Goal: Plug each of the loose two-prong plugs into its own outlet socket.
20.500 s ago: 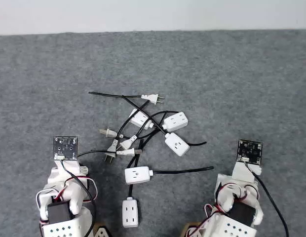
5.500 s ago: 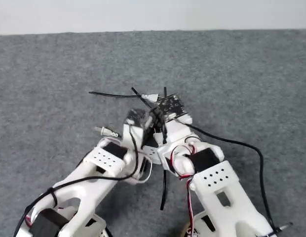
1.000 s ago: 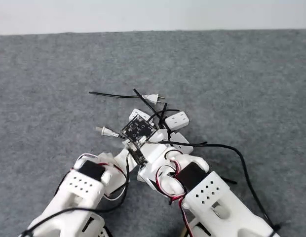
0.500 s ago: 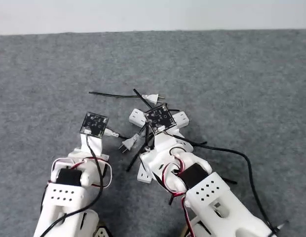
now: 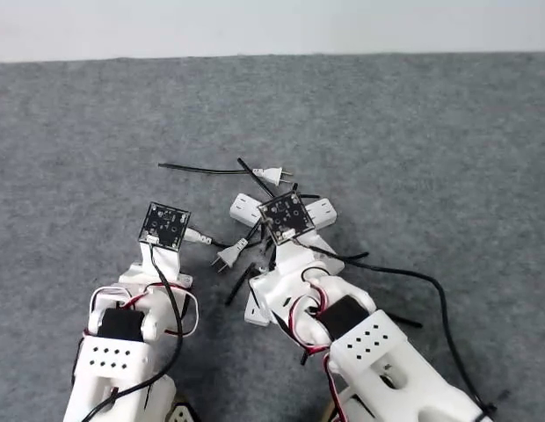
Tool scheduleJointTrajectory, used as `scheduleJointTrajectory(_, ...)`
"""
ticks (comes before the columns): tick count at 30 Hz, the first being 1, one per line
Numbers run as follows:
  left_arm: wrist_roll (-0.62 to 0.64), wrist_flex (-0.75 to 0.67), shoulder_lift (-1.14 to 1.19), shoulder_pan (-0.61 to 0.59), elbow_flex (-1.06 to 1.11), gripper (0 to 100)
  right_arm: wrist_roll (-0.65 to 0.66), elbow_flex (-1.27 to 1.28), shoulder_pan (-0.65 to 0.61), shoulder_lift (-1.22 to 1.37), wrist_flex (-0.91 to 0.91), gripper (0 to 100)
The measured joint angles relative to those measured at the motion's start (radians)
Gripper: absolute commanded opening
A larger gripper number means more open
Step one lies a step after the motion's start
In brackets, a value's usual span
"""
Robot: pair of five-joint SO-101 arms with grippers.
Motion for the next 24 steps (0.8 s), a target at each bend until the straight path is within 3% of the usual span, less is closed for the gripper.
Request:
scheduleJointTrajectory(20, 0.000, 0.000, -0.002, 0.000, 0.005, 2, 0.006, 0.094, 0.052, 0.000, -0.161, 0.8)
scheduleJointTrajectory(24, 0.000, 0.000, -0.002, 0.000, 0.006, 2, 0.064, 0.107, 0.051, -0.002, -0.163, 0.8)
